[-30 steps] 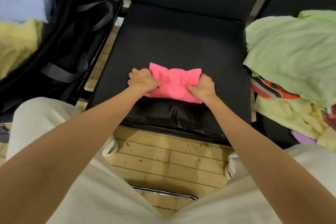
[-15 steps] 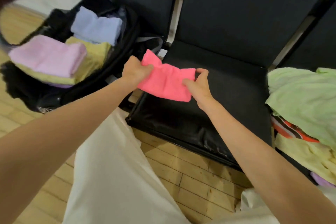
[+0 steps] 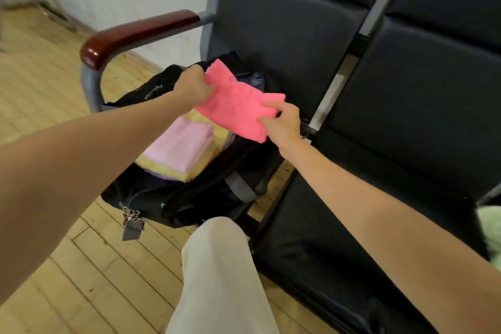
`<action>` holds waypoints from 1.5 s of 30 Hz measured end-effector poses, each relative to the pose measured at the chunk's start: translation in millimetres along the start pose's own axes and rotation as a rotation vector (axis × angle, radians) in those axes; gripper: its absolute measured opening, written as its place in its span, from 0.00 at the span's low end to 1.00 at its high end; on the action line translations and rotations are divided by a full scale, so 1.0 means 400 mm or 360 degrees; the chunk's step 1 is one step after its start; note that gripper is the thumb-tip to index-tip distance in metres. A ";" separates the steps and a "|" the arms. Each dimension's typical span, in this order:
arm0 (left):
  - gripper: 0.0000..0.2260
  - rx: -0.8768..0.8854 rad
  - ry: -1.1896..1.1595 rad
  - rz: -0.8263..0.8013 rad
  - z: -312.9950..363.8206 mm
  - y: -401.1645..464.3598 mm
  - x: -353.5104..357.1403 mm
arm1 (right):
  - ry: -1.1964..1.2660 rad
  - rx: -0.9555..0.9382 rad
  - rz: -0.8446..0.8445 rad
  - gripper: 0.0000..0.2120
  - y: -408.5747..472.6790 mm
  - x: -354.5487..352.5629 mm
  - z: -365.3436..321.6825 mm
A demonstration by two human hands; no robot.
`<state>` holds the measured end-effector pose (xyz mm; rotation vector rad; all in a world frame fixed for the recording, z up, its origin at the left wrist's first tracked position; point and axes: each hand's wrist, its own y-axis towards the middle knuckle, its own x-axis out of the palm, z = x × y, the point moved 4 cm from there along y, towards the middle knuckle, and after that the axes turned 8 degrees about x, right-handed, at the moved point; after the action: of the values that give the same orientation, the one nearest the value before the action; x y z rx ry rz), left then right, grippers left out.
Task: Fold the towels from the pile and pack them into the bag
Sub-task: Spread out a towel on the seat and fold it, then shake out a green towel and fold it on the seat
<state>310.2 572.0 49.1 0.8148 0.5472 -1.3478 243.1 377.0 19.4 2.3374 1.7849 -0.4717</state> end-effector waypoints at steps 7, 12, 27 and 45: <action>0.13 -0.0136 0.0099 0.0026 -0.173 0.084 -0.003 | -0.0060 -0.0060 -0.0092 0.18 0.099 0.180 0.007; 0.13 -0.0283 0.0295 -0.0122 -0.239 0.108 0.027 | -0.0132 0.0037 -0.0194 0.19 0.125 0.266 0.063; 0.15 0.0075 0.0742 -0.0132 -0.090 -0.007 0.104 | -0.0723 0.0148 -0.0314 0.02 0.043 0.066 0.074; 0.22 0.0962 0.0420 -0.0995 0.595 -0.652 0.636 | -0.1309 0.0852 0.0400 0.24 -0.473 -0.938 0.503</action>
<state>71.5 221.5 -47.5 1.4007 0.6371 -2.0460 -57.6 24.3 -28.2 2.0819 1.0364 -1.7177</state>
